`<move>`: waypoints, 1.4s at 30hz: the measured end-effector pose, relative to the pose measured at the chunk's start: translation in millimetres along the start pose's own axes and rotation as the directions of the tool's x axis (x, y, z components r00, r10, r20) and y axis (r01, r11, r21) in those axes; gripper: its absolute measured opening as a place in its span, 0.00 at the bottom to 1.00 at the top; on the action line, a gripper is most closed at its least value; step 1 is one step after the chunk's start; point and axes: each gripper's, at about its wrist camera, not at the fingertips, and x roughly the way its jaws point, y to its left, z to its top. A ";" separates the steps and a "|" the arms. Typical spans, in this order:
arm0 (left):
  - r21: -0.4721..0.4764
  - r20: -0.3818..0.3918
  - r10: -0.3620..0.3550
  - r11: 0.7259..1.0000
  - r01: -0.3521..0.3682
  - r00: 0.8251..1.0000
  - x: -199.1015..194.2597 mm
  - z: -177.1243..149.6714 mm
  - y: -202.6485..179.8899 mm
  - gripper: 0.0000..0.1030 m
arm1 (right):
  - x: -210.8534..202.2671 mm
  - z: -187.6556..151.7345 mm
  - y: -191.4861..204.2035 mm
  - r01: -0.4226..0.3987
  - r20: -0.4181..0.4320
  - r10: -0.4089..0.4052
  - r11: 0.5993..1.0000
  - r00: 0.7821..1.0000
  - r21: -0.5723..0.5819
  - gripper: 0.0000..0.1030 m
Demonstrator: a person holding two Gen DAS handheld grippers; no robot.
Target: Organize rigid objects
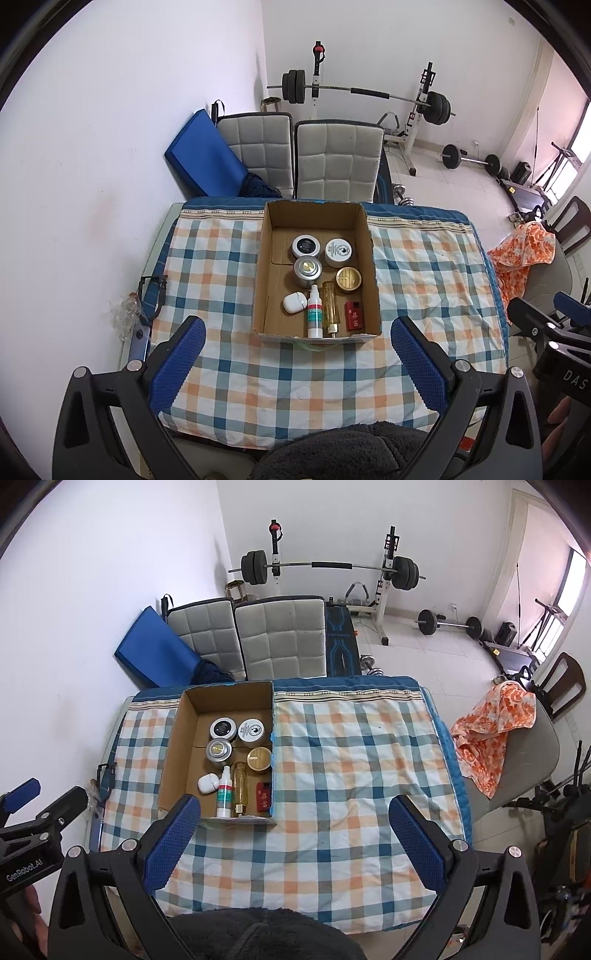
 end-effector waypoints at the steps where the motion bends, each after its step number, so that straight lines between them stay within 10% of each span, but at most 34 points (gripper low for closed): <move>1: 0.004 0.004 0.002 1.000 -0.002 1.000 -0.9 0.1 -0.8 1.00 | -1.0 -0.2 0.5 -0.002 0.002 0.002 1.000 1.000 0.000 1.00; 42: 0.042 0.018 -0.025 0.999 0.025 1.000 -0.5 9.8 -7.9 1.00 | -4.2 2.1 1.9 0.050 0.039 -0.051 0.998 0.998 0.025 1.00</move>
